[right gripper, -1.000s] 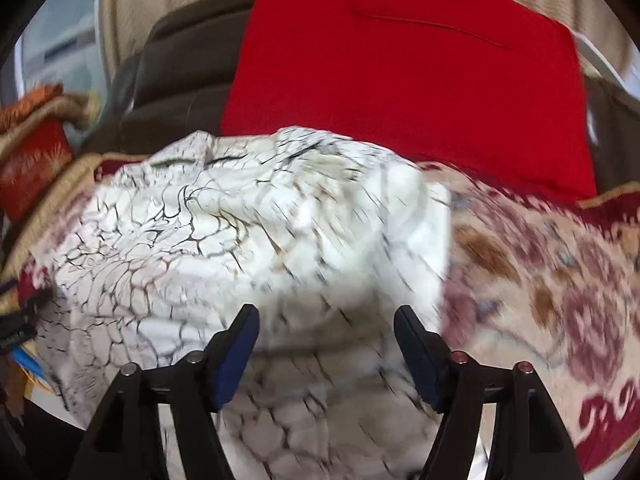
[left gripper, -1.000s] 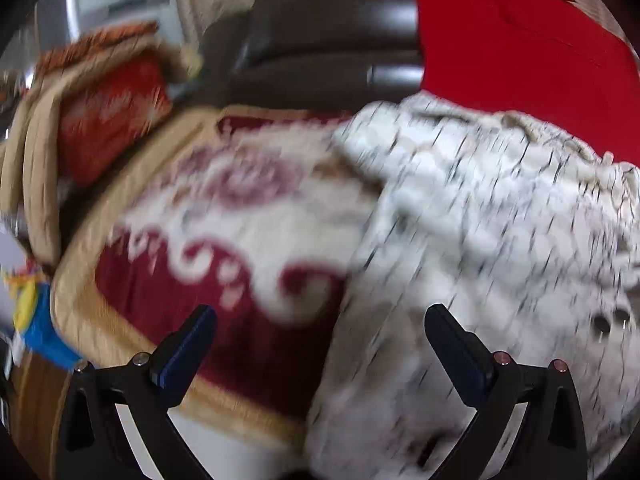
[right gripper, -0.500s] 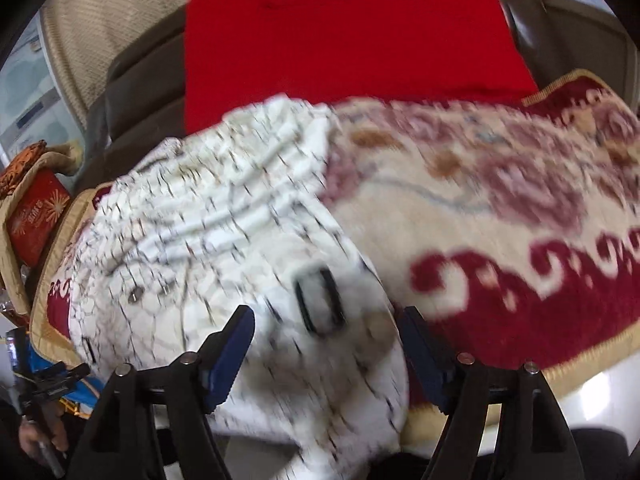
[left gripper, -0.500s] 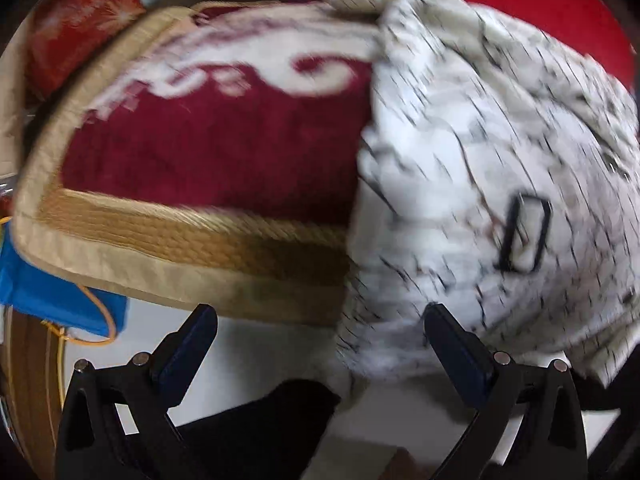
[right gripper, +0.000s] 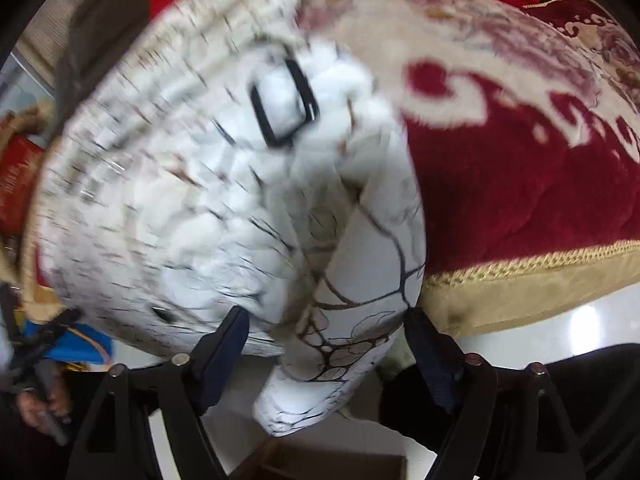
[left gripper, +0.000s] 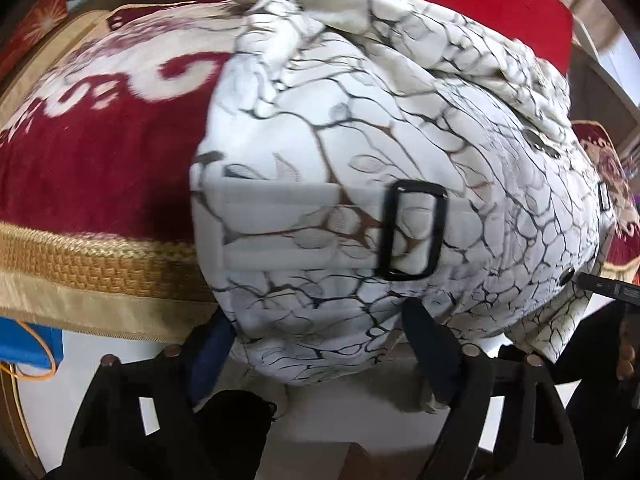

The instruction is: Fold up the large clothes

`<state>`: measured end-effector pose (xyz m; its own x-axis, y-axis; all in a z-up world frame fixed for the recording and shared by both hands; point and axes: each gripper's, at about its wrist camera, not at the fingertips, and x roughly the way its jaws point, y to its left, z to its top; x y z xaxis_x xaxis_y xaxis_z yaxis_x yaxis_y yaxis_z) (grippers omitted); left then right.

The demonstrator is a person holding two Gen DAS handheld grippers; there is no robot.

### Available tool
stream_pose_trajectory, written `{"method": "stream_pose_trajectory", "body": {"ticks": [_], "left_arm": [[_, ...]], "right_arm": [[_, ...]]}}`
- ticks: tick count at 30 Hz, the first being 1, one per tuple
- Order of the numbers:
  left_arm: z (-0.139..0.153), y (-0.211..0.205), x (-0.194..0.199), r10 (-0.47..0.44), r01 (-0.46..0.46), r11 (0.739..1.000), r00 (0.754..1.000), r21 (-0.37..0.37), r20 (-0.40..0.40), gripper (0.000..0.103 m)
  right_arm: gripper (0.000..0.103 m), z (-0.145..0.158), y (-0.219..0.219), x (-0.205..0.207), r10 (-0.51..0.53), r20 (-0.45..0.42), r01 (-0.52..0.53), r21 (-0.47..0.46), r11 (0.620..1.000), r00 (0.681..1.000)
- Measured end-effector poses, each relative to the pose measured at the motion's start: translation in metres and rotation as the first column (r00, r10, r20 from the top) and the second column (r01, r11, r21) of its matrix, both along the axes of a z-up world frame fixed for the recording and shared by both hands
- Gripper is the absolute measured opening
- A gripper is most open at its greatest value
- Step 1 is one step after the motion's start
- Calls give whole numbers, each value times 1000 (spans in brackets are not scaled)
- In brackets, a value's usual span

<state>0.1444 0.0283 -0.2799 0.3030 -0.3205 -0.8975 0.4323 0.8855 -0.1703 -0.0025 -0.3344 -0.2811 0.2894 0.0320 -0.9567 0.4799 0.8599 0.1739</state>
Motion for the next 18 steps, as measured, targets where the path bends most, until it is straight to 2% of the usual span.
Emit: {"method": "stream_pose_trajectory", "body": {"ticks": [3,5,7,8,9,10,12,15,18], "left_arm": [[0,-5,-3,-9,9,1000,1000,-8,-4,77],[0,-5,-2,-9,8,1000,1000,-17,-8,77],[0,-2,-1,-15,14,999,1000,-31,-9,72],[-3,1,3,-21,21,999,1000,-44,-11,63],[1,2,-1,-25,25,998,1000,-51,-10,56],[3,1,-2,-29,28,998,1000,-56,-7,52],[5,0,-6,-36,36,997,999,-62,-8,33],[14,4,-10,-47,44,992,999,-119,-24,21],[27,9,-16,-63,57,982,997,-179,-32,16]], "right_arm": [[84,-23,0,7,-33,-17,33,11,999,999],[86,-34,4,10,-1,-20,1,4,1000,1000],[84,-34,7,7,17,0,-17,-8,1000,1000],[79,-34,8,5,31,11,-31,-3,1000,999],[62,-32,8,1,43,13,-43,8,999,999],[38,-30,7,-1,54,10,-54,21,998,999],[23,-20,10,-6,82,10,-83,35,996,997],[14,-1,20,-13,138,14,-139,33,990,990],[12,21,24,-16,175,67,-181,86,980,982]]}}
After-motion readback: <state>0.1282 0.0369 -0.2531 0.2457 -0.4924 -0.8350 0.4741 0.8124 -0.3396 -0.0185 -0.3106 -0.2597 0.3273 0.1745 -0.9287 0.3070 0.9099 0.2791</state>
